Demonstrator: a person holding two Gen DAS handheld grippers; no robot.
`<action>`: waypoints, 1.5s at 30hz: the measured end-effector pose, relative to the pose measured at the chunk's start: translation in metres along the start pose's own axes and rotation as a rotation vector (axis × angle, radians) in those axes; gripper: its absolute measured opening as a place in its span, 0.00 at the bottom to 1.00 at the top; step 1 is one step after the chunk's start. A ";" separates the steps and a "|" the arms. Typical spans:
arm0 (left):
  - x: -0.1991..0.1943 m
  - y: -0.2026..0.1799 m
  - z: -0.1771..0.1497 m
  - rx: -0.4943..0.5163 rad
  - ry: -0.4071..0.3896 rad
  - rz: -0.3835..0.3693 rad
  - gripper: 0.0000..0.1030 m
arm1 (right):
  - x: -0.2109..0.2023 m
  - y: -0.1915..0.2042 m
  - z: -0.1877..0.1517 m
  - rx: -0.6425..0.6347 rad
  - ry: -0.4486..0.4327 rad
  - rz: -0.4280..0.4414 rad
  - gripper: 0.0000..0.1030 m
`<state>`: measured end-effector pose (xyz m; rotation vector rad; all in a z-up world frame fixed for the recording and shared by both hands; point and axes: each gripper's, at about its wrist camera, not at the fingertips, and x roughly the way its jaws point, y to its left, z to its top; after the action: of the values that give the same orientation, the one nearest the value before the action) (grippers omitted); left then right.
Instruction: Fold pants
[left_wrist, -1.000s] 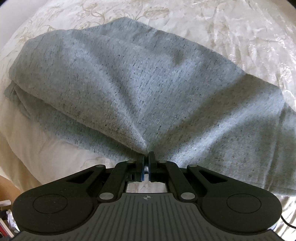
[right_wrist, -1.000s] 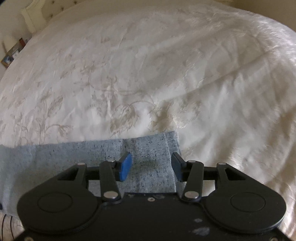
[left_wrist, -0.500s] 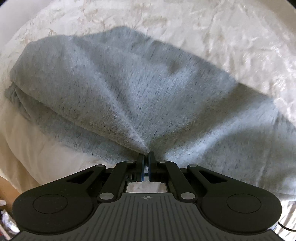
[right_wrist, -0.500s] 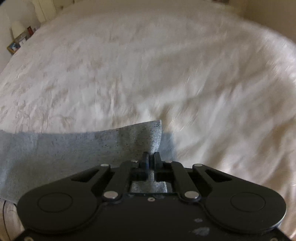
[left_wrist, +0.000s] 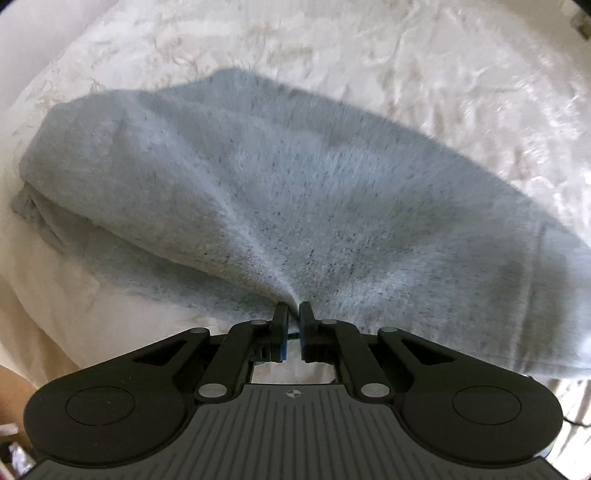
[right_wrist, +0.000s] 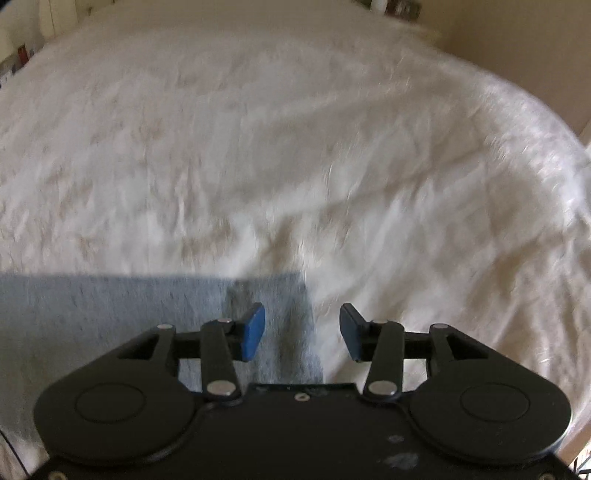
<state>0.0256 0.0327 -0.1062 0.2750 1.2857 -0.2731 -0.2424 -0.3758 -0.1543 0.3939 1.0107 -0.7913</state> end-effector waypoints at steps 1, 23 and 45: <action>-0.006 0.005 -0.001 -0.004 -0.012 -0.008 0.07 | -0.015 0.004 0.004 0.010 -0.039 0.025 0.46; 0.005 0.213 0.082 -0.053 -0.054 0.084 0.11 | -0.152 0.354 -0.058 -0.422 -0.112 0.545 0.46; 0.027 0.296 0.111 -0.025 -0.010 -0.005 0.11 | -0.115 0.619 -0.162 -1.035 -0.159 0.468 0.10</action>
<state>0.2366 0.2696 -0.0889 0.2490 1.2790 -0.2624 0.0877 0.1842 -0.1703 -0.3227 0.9923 0.1691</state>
